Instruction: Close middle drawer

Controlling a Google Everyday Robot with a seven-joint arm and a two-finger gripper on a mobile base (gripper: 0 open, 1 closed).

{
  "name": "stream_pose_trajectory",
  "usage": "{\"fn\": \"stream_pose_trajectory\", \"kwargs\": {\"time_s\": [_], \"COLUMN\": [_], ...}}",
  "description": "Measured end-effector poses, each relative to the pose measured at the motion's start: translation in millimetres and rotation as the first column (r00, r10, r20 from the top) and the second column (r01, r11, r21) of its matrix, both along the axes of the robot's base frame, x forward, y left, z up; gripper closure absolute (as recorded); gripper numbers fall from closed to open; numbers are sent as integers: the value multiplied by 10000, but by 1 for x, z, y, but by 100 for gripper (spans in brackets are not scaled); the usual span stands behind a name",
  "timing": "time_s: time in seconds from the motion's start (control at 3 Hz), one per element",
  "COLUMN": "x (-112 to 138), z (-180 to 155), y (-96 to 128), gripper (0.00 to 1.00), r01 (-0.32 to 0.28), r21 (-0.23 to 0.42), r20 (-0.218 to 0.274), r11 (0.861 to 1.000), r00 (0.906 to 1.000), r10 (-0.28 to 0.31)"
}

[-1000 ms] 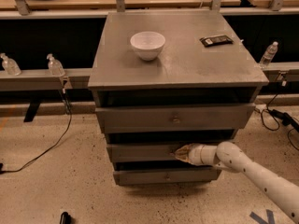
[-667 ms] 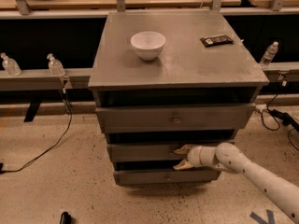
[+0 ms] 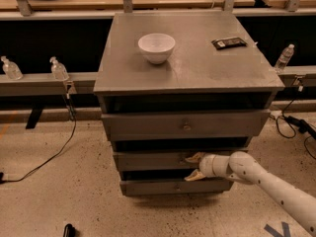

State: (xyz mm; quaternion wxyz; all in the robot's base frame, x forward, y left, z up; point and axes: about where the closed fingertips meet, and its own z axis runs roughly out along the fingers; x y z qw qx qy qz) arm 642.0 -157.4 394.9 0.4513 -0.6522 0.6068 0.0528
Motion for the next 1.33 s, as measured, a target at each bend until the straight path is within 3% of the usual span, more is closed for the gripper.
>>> {"fn": "stream_pose_trajectory", "kwargs": {"time_s": [0.33, 0.67, 1.0, 1.33], "x": [0, 0, -42, -134], "z": [0, 0, -15, -40], "y": [0, 0, -28, -94], "gripper": [29, 51, 75, 98], "r01": [2, 2, 979, 3304], "r21": [1, 1, 310, 694], "r20": [-3, -3, -893, -2671], "r11": [10000, 10000, 9947, 9413], "r00": [10000, 10000, 9915, 9153], "r10": [-2, -2, -948, -3016]}}
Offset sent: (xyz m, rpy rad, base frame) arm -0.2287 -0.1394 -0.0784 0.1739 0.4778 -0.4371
